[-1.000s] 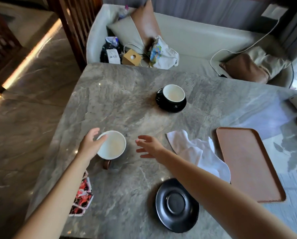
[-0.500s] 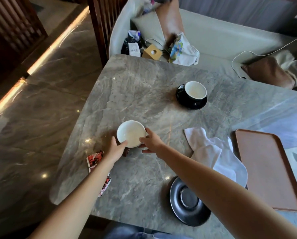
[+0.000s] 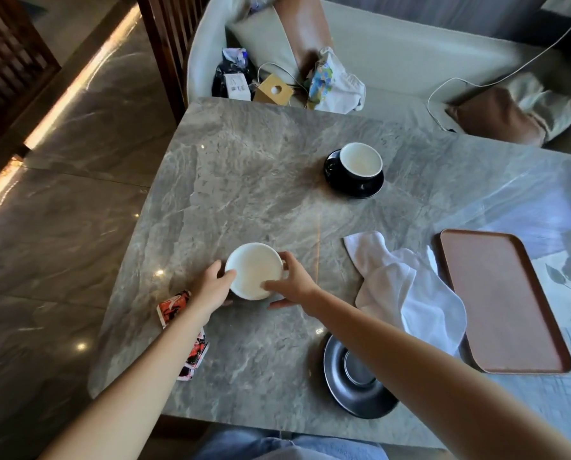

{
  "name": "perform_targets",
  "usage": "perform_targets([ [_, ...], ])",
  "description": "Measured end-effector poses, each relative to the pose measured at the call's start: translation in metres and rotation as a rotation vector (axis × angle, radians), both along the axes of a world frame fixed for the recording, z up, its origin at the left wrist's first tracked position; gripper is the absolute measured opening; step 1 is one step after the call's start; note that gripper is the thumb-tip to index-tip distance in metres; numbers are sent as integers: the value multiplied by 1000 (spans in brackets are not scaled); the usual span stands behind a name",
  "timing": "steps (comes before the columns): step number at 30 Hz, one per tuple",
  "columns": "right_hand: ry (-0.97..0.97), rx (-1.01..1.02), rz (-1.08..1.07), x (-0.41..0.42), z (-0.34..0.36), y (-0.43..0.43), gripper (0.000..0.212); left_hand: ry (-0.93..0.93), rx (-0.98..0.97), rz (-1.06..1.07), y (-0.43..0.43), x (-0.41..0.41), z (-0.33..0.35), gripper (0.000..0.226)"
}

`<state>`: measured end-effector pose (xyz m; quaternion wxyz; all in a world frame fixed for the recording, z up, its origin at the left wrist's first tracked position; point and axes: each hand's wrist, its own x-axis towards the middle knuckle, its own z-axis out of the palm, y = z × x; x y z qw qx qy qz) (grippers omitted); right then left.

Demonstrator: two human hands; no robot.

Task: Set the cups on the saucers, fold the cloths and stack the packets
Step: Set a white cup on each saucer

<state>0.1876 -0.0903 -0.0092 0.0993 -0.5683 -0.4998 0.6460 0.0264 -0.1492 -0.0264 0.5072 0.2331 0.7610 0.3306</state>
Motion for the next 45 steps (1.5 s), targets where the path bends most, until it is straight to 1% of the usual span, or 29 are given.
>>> perform_targets([
  [2,27,-24,-19,12,2,-1,34,52,43,-68,-4,3,4,18],
  [3,38,-46,-6,19,4,-3,30,74,56,-111,-8,5,7,17],
  [4,50,-72,21,27,8,-6,30,100,60,-160,-12,7,10,19],
  [6,94,-135,83,48,15,-17,37,135,74,-271,-21,16,16,25],
  [9,138,-208,126,85,28,-38,42,60,110,-399,-36,38,29,23],
  [14,137,-211,47,144,48,-72,40,-129,89,-600,-47,79,41,23],
  [18,71,-158,1,176,51,-90,45,-137,100,-742,-49,108,35,27],
  [21,57,-164,-46,196,49,-97,46,-33,98,-807,-50,126,26,30],
  [24,54,-169,-90,210,44,-103,46,150,112,-879,-48,141,19,35],
  [27,40,-169,-140,220,36,-107,47,362,168,-947,-43,157,16,36],
  [29,29,-163,-171,223,32,-108,48,440,200,-973,-41,166,14,36],
  [33,12,-127,-193,225,23,-107,50,485,237,-967,-35,168,10,34],
  [39,-1,-88,-201,227,14,-102,48,532,240,-983,-31,172,9,32],
  [45,-16,-53,-172,232,14,-100,43,518,211,-975,-28,176,13,30],
])
